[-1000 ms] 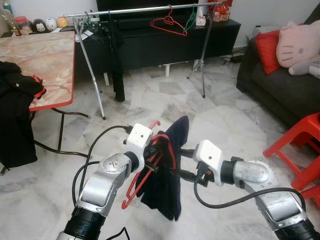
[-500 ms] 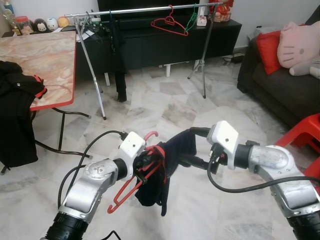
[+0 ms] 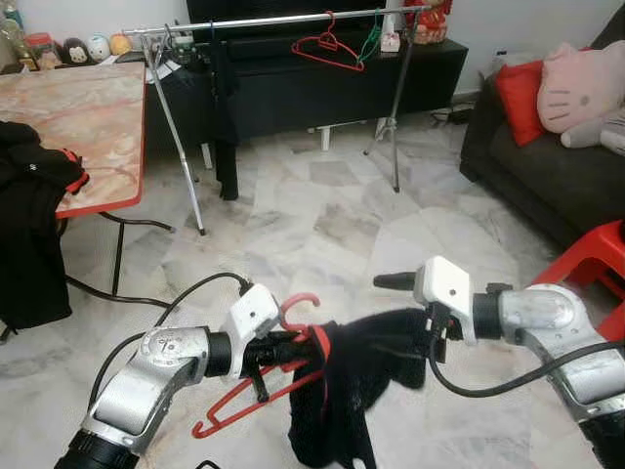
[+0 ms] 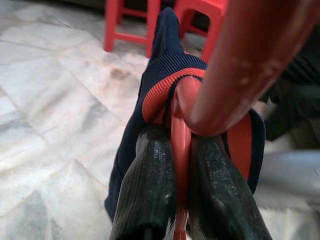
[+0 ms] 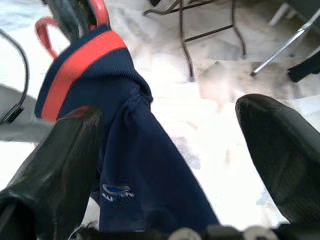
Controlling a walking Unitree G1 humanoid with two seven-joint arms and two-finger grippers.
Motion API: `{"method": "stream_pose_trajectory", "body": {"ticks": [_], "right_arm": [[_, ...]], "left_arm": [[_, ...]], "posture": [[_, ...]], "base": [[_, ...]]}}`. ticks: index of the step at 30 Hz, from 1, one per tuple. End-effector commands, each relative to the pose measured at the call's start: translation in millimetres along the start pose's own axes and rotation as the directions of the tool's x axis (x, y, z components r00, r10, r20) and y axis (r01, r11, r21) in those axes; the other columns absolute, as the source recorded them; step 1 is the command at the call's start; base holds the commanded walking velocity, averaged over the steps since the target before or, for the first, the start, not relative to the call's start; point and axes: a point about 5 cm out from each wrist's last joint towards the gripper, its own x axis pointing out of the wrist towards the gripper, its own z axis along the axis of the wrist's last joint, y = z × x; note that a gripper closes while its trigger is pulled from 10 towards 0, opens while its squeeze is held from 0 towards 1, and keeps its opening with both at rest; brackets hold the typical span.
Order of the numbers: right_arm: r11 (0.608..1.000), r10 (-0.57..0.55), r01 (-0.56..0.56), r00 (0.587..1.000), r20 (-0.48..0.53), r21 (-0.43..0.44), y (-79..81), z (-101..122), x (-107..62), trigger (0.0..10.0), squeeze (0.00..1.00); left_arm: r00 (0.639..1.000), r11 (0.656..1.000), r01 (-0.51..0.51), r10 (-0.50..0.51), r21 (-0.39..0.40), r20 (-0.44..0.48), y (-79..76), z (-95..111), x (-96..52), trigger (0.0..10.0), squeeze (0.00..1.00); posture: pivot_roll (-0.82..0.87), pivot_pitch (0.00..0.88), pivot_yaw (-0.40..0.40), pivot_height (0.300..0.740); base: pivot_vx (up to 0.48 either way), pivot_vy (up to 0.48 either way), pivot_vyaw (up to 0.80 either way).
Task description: Hang hanger
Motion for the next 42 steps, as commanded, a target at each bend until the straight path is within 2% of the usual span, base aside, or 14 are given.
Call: {"method": "stream_pose_trajectory", "body": {"ticks": [1, 5, 14, 22, 23, 24, 25, 30, 31, 32, 33, 42], "right_arm": [[0.999, 0.033, -0.033, 0.999, 0.001, -0.010, -1.4, 1.3, -1.6, 10.0, 0.00], [0.995, 0.096, -0.096, 0.995, -0.037, -0.002, 1.1, -7.0, -1.7, 10.0, 0.00], [0.997, 0.069, -0.072, 0.989, -0.134, -0.023, -6.6, -22.3, 3.0, 10.0, 0.00], [0.993, 0.115, -0.118, 0.988, -0.099, -0.026, -4.3, -18.4, 11.0, 10.0, 0.00], [0.992, 0.120, -0.123, 0.988, -0.100, -0.027, -5.0, -18.3, 12.6, 10.0, 0.10], [0.992, 0.123, -0.126, 0.988, -0.096, -0.026, -5.5, -17.9, 13.7, 10.0, 0.96], [0.991, 0.126, -0.129, 0.988, -0.092, -0.028, -5.9, -17.4, 14.6, 10.0, 1.00], [0.985, 0.165, -0.169, 0.983, -0.084, -0.042, -3.9, -15.7, 20.9, 10.0, 1.00], [0.983, 0.173, -0.177, 0.981, -0.084, -0.042, -3.6, -15.8, 21.8, 10.0, 0.33], [0.982, 0.178, -0.182, 0.980, -0.085, -0.042, -3.4, -15.9, 22.5, 10.0, 0.33], [0.978, 0.201, -0.205, 0.976, -0.087, -0.044, -2.0, -16.2, 26.0, 10.0, 0.00], [0.954, 0.292, -0.296, 0.952, -0.096, -0.032, 4.4, -19.9, 44.6, 10.0, 0.00]], "left_arm": [[0.999, 0.997, 0.037, -0.039, 0.066, 0.022, -4.2, 10.6, -0.1, 10.0, 0.00], [0.998, 0.995, 0.062, -0.064, 0.077, 0.015, -4.9, 10.6, -0.6, 10.0, 0.00], [0.997, 0.993, 0.079, -0.079, 0.093, 0.000, -0.7, 12.6, -3.6, 10.0, 0.00], [0.997, 0.992, 0.080, -0.080, 0.099, -0.001, 0.3, 13.4, -2.6, 10.0, 0.00], [0.997, 0.992, 0.080, -0.081, 0.099, -0.002, 0.4, 13.4, -2.4, 10.0, 0.00], [0.997, 0.992, 0.081, -0.081, 0.100, -0.002, 0.5, 13.5, -2.2, 10.0, 0.00], [0.997, 0.992, 0.081, -0.081, 0.100, -0.002, 0.5, 13.7, -2.1, 10.0, 0.00], [0.997, 0.991, 0.083, -0.083, 0.101, -0.002, 0.7, 13.9, -1.7, 10.0, 0.00], [0.996, 0.991, 0.084, -0.084, 0.101, -0.002, 0.7, 13.9, -1.7, 10.0, 0.00], [0.996, 0.991, 0.084, -0.084, 0.101, -0.001, 0.7, 13.9, -1.7, 10.0, 0.00], [0.996, 0.991, 0.086, -0.086, 0.102, -0.002, 0.7, 14.1, -1.6, 10.0, 0.00], [0.994, 0.983, 0.111, -0.111, 0.145, -0.005, 1.7, 19.8, 3.1, 10.0, 0.00]], "posture": [[0.00, 0.000, -0.054, 0.740], [0.01, 0.000, -0.056, 0.740], [0.01, 0.000, -0.055, 0.740], [0.01, 0.000, -0.051, 0.740], [0.01, 0.000, -0.051, 0.740], [0.01, 0.000, -0.051, 0.740], [0.01, 0.000, -0.051, 0.740], [0.01, 0.000, -0.051, 0.740], [0.01, 0.000, -0.051, 0.740], [0.01, 0.000, -0.051, 0.740], [0.01, 0.000, -0.051, 0.740], [0.02, 0.000, -0.058, 0.740]], "base": [[0.000, 0.000, 0.00], [0.000, 0.000, 0.00], [0.000, 0.000, 0.00], [0.000, 0.000, 0.00], [0.000, 0.000, 0.00], [0.000, 0.000, 0.00], [0.000, 0.000, 0.00], [0.000, 0.000, 0.00], [0.000, 0.000, 0.00], [0.000, 0.000, 0.00], [0.000, 0.000, 0.00], [0.000, 0.000, 0.00]]}}
